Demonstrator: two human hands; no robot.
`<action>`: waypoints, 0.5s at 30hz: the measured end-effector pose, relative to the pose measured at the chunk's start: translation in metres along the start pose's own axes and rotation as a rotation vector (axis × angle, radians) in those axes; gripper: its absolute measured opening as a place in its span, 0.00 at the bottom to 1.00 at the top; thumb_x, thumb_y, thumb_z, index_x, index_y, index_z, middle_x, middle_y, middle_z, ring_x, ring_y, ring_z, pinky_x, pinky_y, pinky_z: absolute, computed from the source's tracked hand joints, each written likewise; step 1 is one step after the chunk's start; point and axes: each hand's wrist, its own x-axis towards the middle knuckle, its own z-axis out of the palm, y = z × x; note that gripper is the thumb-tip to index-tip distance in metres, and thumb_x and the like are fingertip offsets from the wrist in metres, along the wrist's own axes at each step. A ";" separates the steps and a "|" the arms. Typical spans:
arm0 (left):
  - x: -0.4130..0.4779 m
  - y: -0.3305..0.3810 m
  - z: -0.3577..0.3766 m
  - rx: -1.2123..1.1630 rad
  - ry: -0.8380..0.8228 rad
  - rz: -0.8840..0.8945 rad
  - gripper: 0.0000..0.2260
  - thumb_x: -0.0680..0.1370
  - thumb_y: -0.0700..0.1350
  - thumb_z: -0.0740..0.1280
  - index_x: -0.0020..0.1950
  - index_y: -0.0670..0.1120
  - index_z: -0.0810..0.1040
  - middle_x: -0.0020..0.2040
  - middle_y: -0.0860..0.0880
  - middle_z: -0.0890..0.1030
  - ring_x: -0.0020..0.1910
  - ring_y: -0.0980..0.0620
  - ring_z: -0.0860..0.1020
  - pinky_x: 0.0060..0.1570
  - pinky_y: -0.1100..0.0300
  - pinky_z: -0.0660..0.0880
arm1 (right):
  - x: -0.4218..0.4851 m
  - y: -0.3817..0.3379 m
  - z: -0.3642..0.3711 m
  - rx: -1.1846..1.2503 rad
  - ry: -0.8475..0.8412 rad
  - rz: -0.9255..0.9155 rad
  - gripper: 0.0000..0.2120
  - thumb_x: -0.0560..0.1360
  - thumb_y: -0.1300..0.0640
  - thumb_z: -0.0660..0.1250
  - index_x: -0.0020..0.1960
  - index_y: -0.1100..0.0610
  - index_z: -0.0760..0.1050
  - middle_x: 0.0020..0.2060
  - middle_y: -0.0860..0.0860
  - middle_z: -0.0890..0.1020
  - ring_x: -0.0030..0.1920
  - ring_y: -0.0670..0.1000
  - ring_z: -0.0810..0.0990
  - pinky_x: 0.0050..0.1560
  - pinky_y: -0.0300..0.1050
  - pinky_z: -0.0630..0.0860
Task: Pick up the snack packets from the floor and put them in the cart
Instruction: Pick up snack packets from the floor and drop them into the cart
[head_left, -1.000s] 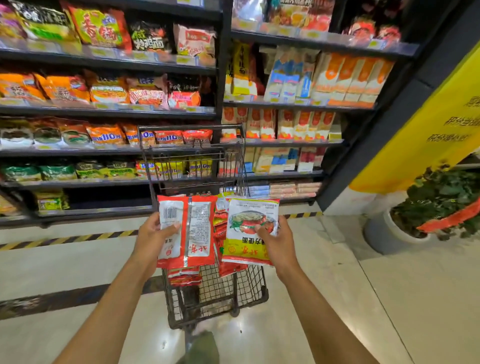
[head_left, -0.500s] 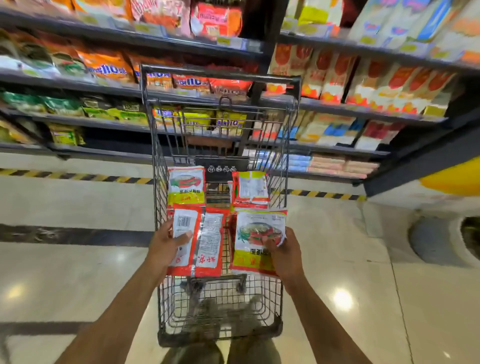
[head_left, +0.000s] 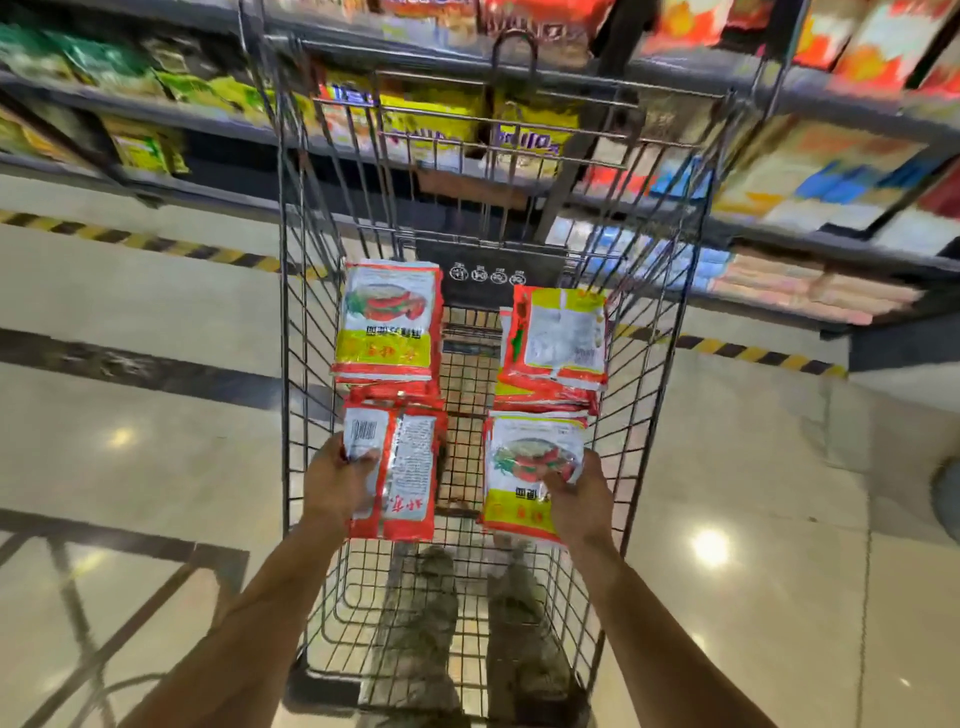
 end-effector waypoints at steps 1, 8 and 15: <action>0.012 -0.005 0.004 0.036 0.027 -0.001 0.10 0.78 0.35 0.72 0.58 0.42 0.82 0.55 0.41 0.85 0.54 0.38 0.84 0.57 0.38 0.80 | 0.009 0.001 0.004 -0.005 0.010 0.012 0.17 0.79 0.58 0.72 0.66 0.55 0.73 0.57 0.53 0.84 0.55 0.56 0.82 0.49 0.44 0.72; 0.044 -0.007 0.021 0.328 0.081 0.118 0.12 0.81 0.38 0.66 0.64 0.41 0.76 0.55 0.42 0.81 0.53 0.41 0.80 0.52 0.51 0.76 | 0.042 0.007 0.028 -0.181 0.076 -0.013 0.15 0.80 0.60 0.69 0.64 0.61 0.71 0.54 0.61 0.84 0.54 0.66 0.83 0.46 0.50 0.76; 0.043 -0.015 0.035 0.748 0.184 0.407 0.36 0.73 0.42 0.74 0.78 0.43 0.61 0.69 0.37 0.71 0.67 0.36 0.72 0.60 0.38 0.77 | 0.026 -0.004 0.046 -0.443 0.304 -0.207 0.27 0.78 0.62 0.62 0.77 0.60 0.62 0.63 0.62 0.73 0.63 0.64 0.72 0.58 0.61 0.78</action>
